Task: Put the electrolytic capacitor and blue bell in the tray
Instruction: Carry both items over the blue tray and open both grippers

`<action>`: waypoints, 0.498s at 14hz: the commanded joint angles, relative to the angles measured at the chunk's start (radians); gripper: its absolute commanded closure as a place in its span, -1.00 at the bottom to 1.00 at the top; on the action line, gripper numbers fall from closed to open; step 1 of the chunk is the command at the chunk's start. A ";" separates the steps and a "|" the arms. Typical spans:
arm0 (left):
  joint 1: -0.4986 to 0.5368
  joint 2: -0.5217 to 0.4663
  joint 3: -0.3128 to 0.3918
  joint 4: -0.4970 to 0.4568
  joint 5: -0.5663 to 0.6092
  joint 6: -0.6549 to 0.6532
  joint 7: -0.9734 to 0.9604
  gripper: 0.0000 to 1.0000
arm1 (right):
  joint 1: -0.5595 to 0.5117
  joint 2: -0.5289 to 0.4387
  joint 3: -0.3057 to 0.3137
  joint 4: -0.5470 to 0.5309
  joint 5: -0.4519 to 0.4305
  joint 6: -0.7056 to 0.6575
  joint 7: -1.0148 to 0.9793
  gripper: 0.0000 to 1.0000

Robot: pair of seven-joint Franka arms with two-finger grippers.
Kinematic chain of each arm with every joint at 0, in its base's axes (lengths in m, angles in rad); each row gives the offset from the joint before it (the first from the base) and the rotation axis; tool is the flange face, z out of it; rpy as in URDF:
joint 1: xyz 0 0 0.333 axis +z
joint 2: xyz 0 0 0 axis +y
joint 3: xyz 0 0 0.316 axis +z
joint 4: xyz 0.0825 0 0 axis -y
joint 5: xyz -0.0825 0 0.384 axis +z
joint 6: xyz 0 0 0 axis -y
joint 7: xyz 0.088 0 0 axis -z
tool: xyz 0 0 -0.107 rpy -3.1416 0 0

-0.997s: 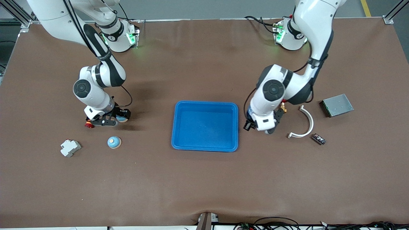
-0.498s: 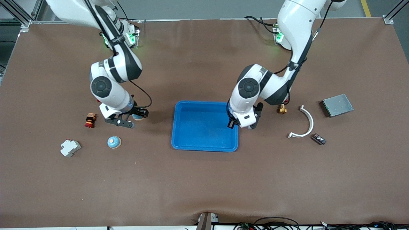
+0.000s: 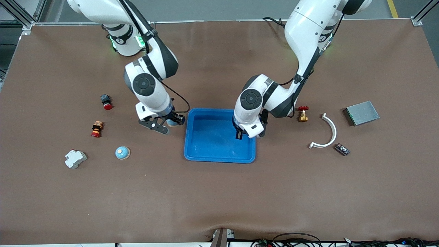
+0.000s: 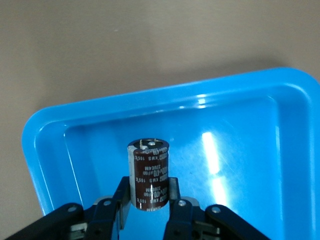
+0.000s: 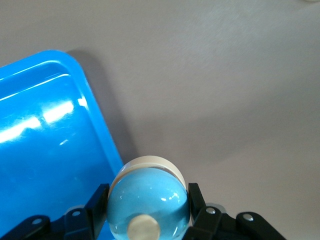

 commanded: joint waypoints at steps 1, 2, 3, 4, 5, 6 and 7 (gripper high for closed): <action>-0.028 0.029 0.009 0.004 0.013 -0.016 -0.093 1.00 | 0.052 0.098 -0.008 0.118 -0.001 -0.016 0.112 1.00; -0.028 0.027 0.009 -0.019 0.013 -0.016 -0.100 1.00 | 0.068 0.130 -0.008 0.153 -0.001 -0.014 0.150 1.00; -0.026 0.026 0.009 -0.031 0.009 -0.016 -0.109 0.97 | 0.082 0.157 -0.010 0.182 -0.002 -0.014 0.175 1.00; -0.028 0.026 0.009 -0.033 0.006 -0.016 -0.126 0.46 | 0.086 0.181 -0.008 0.207 -0.001 -0.012 0.198 1.00; -0.026 0.020 0.009 -0.033 0.006 -0.019 -0.144 -0.05 | 0.091 0.201 -0.008 0.224 -0.001 -0.005 0.212 1.00; -0.019 0.012 0.009 -0.030 0.006 -0.042 -0.150 -0.66 | 0.099 0.223 -0.008 0.241 -0.001 0.000 0.228 1.00; -0.013 -0.005 0.011 -0.022 0.012 -0.079 -0.147 -1.00 | 0.108 0.240 -0.010 0.254 0.001 0.004 0.241 1.00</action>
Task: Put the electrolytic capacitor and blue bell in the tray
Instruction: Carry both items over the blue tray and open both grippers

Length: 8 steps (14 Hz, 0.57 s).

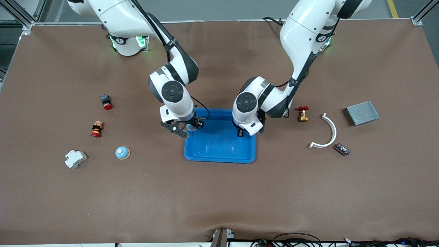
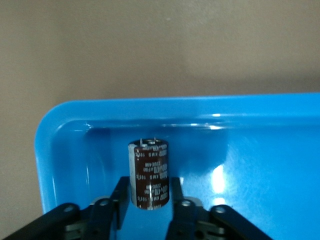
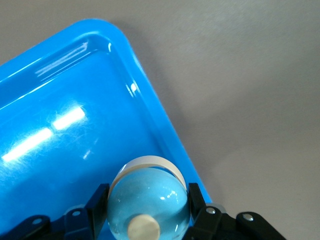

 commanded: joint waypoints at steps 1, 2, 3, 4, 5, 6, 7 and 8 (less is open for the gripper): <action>0.004 -0.055 0.016 0.005 0.014 -0.084 -0.014 -1.00 | 0.027 0.069 -0.008 0.076 0.001 0.006 0.057 1.00; 0.012 -0.077 0.019 0.009 0.014 -0.099 -0.007 -1.00 | 0.033 0.081 -0.008 0.081 0.001 0.022 0.072 1.00; 0.033 -0.098 0.021 0.014 0.016 -0.108 0.001 -1.00 | 0.043 0.091 -0.008 0.079 0.001 0.045 0.079 1.00; 0.052 -0.124 0.021 0.012 0.022 -0.121 0.013 -1.00 | 0.052 0.103 -0.008 0.078 0.001 0.064 0.092 1.00; 0.067 -0.144 0.022 0.012 0.025 -0.145 0.044 -1.00 | 0.061 0.114 -0.009 0.079 -0.001 0.073 0.111 1.00; 0.094 -0.164 0.021 0.017 0.031 -0.157 0.091 -1.00 | 0.069 0.123 -0.009 0.079 -0.002 0.079 0.112 1.00; 0.122 -0.187 0.021 0.017 0.032 -0.159 0.137 -1.00 | 0.070 0.129 -0.009 0.079 -0.001 0.084 0.112 1.00; 0.157 -0.216 0.021 0.014 0.034 -0.165 0.195 -1.00 | 0.070 0.134 -0.009 0.079 -0.002 0.086 0.112 1.00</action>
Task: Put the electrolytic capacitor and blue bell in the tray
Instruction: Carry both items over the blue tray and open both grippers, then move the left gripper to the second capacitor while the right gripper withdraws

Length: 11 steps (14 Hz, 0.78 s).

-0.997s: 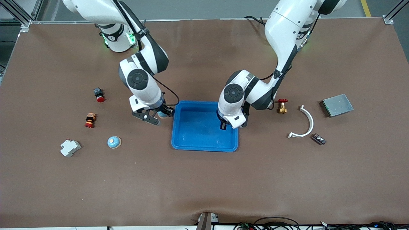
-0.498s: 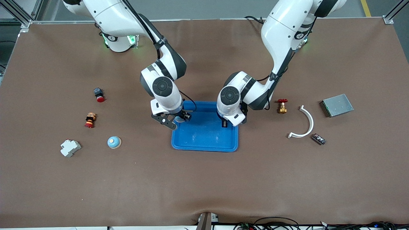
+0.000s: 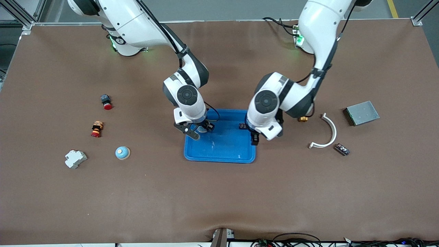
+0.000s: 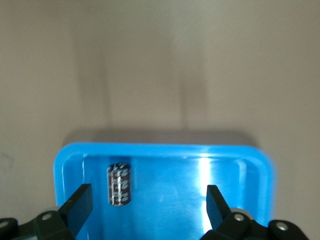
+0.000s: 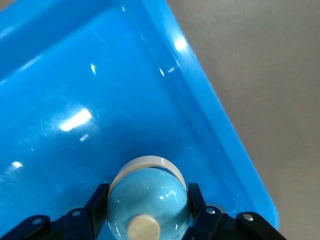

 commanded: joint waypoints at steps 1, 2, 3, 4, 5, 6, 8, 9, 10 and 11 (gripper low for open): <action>0.087 -0.079 -0.006 -0.017 0.021 -0.056 0.149 -1.00 | 0.011 0.027 -0.009 0.027 -0.002 0.004 0.019 1.00; 0.110 -0.099 -0.006 -0.023 0.021 -0.090 0.273 -1.00 | 0.012 0.032 -0.009 0.027 -0.002 0.004 0.019 1.00; 0.124 -0.105 -0.004 -0.020 0.019 -0.099 0.360 -1.00 | 0.015 0.033 -0.009 0.027 -0.002 0.007 0.019 1.00; 0.162 -0.121 -0.006 -0.020 0.021 -0.100 0.422 -1.00 | 0.014 0.035 -0.009 0.025 -0.001 0.023 0.019 1.00; 0.188 -0.127 -0.007 -0.021 0.021 -0.100 0.474 -1.00 | 0.014 0.041 -0.009 0.025 -0.001 0.033 0.021 1.00; 0.205 -0.128 -0.007 -0.021 0.019 -0.101 0.552 -1.00 | 0.015 0.046 -0.009 0.027 -0.001 0.036 0.021 1.00; 0.236 -0.124 -0.007 -0.020 0.019 -0.101 0.663 -1.00 | 0.015 0.047 -0.009 0.025 -0.001 0.043 0.021 1.00; 0.248 -0.122 -0.006 -0.021 0.021 -0.101 0.699 -1.00 | 0.015 0.050 -0.009 0.025 -0.001 0.047 0.021 1.00; 0.274 -0.122 -0.006 -0.025 0.021 -0.101 0.747 -1.00 | 0.015 0.056 -0.009 0.027 -0.001 0.048 0.021 1.00; 0.291 -0.122 -0.007 -0.026 0.021 -0.103 0.778 -1.00 | 0.015 0.061 -0.009 0.027 -0.001 0.057 0.021 1.00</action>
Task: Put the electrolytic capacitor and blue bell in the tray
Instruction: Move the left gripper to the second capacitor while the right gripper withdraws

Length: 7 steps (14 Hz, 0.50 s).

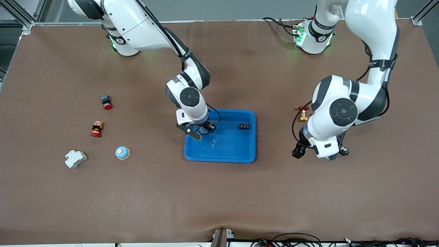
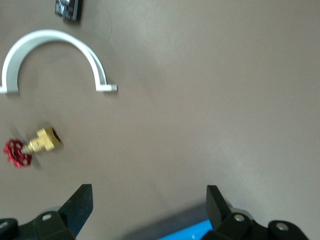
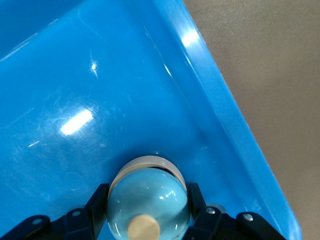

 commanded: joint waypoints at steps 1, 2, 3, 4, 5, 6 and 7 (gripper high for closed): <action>0.041 -0.013 -0.006 -0.016 0.015 -0.029 0.096 -1.00 | 0.011 0.027 -0.008 0.026 -0.002 0.013 0.017 1.00; 0.064 -0.010 -0.006 -0.016 0.015 -0.046 0.135 -1.00 | 0.010 0.033 -0.008 0.026 -0.002 0.013 0.017 1.00; 0.091 -0.009 -0.007 -0.018 0.015 -0.047 0.180 -1.00 | 0.010 0.035 -0.008 0.026 -0.004 0.013 0.016 1.00; 0.116 -0.004 -0.007 -0.023 0.015 -0.049 0.209 -1.00 | 0.005 0.036 -0.008 0.026 -0.002 0.012 0.016 0.81; 0.148 0.011 -0.006 -0.026 0.015 -0.049 0.243 -1.00 | 0.002 0.038 -0.008 0.026 -0.001 0.011 0.017 -0.26; 0.182 0.029 -0.006 -0.023 0.015 -0.049 0.287 -1.00 | 0.008 0.038 -0.008 0.026 -0.002 0.010 0.019 -0.99; 0.208 0.036 -0.007 -0.021 0.015 -0.049 0.330 -1.00 | 0.010 0.036 -0.009 0.029 -0.014 0.007 0.016 -1.00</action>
